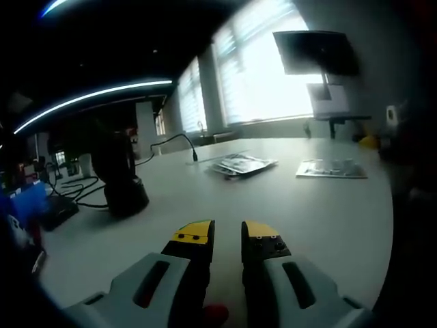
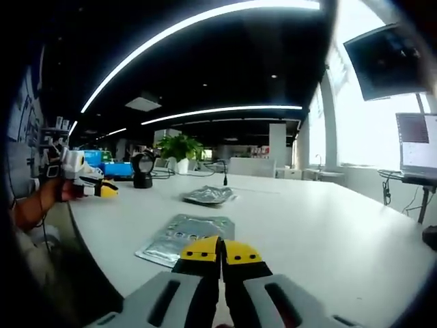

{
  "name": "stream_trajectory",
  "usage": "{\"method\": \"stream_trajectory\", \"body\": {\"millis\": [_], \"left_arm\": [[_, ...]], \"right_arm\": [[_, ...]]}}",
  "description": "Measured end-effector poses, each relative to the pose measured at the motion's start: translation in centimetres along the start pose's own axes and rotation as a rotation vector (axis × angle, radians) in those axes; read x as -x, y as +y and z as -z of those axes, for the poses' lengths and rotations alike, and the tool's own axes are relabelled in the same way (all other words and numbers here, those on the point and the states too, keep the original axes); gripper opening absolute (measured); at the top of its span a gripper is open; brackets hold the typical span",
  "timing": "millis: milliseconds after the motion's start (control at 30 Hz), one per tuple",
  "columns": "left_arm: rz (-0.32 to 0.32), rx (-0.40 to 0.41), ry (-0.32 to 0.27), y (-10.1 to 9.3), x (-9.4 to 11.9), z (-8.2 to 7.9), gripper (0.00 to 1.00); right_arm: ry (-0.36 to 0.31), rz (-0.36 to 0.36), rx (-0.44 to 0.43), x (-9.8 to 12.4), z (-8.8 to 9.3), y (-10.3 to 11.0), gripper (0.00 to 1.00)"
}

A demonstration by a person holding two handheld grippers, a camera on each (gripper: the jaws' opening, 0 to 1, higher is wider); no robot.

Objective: Clip sheet goods on table flip sheet goods clip sheet goods scan sheet goods put sheet goods back to table

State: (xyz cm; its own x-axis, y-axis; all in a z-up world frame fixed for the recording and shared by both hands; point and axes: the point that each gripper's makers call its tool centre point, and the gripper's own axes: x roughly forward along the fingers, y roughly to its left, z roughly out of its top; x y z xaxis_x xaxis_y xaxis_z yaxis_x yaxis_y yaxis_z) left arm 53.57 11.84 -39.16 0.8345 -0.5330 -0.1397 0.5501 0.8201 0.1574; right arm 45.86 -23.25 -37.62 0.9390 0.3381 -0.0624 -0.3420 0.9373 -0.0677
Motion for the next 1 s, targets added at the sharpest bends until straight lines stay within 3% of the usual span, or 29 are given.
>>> {"method": "stream_trajectory", "body": {"millis": [400,633,1000], "left_arm": [[-0.007,-0.005,0.005,0.1,0.0,0.1,0.08],[-0.011,-0.003,0.008,0.2,0.0,0.2,0.08],[0.001,0.003,0.015,0.0,-0.1,0.2,0.08]], "right_arm": [[-0.011,0.007,0.003,0.1,-0.1,0.0,0.0],[0.019,0.043,0.002,-0.2,0.0,-0.6,0.0],[0.032,0.068,0.03,-0.6,-1.8,-1.1,0.0]]}}
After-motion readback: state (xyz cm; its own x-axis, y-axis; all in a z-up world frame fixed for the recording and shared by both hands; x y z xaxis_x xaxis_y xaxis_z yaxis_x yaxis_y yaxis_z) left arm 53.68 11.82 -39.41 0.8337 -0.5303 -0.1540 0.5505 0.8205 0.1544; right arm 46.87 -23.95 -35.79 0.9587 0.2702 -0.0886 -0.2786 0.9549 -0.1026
